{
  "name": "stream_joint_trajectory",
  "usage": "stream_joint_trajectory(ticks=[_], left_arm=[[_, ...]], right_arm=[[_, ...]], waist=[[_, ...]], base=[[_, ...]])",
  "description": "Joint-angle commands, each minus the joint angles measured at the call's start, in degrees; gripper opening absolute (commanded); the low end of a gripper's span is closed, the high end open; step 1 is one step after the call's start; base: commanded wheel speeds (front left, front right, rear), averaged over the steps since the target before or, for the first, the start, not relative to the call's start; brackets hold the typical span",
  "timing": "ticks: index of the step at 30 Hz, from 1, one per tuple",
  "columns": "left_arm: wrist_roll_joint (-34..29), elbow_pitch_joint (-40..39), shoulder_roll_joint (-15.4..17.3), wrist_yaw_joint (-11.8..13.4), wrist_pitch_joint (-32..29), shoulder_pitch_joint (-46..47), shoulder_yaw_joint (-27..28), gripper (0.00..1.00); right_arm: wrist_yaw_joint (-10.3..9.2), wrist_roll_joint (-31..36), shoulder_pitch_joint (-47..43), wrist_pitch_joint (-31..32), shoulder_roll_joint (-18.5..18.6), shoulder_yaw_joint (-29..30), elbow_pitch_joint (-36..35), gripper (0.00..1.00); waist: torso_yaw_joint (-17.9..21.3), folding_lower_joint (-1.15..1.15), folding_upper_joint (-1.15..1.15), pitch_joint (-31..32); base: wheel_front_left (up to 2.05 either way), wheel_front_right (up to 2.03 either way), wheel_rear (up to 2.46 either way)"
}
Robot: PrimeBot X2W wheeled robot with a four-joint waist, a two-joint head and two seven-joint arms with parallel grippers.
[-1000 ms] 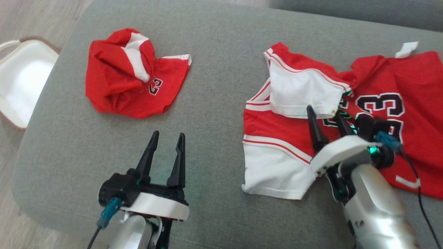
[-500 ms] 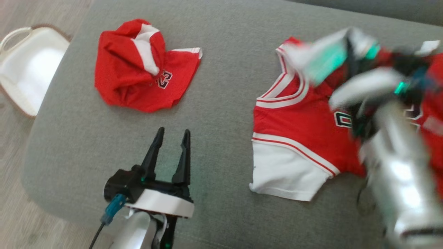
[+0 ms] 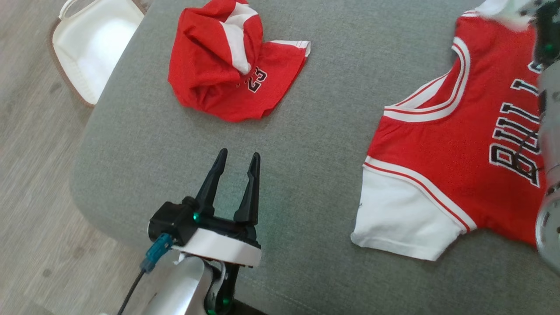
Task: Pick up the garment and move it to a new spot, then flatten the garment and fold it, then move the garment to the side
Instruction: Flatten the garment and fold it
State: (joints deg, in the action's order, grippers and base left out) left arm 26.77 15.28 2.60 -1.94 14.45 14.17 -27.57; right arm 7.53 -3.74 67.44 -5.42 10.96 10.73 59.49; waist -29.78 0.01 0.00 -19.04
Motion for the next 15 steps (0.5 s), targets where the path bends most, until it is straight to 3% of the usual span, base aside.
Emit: stream_joint_trajectory(ticks=[1, 9, 15], left_arm=[[0.1, -1.6, 0.3, 0.4, 0.5, 1.3, 2.0, 1.0], [-2.2, -1.3, 0.3, 0.5, 0.5, 0.5, 5.0, 1.0], [-3.9, -0.9, 0.3, 0.2, 0.5, -1.5, 7.5, 1.0]], right_arm=[[-0.04, 0.9, 1.6, -1.4, -1.0, -0.5, -0.3, 1.0], [-0.04, 2.7, -5.3, -7.7, -3.6, -4.8, 4.1, 1.0], [-0.04, 1.8, -16.6, -9.5, -4.9, -10.5, -2.0, 1.0]], waist=[[0.4, -0.01, 0.0, 0.6], [6.9, -0.01, 0.0, 5.5], [13.8, -0.01, 0.0, 10.7]], base=[[0.0, 0.0, 0.0], [0.0, 0.0, 0.0], [0.0, 0.0, 0.0]])
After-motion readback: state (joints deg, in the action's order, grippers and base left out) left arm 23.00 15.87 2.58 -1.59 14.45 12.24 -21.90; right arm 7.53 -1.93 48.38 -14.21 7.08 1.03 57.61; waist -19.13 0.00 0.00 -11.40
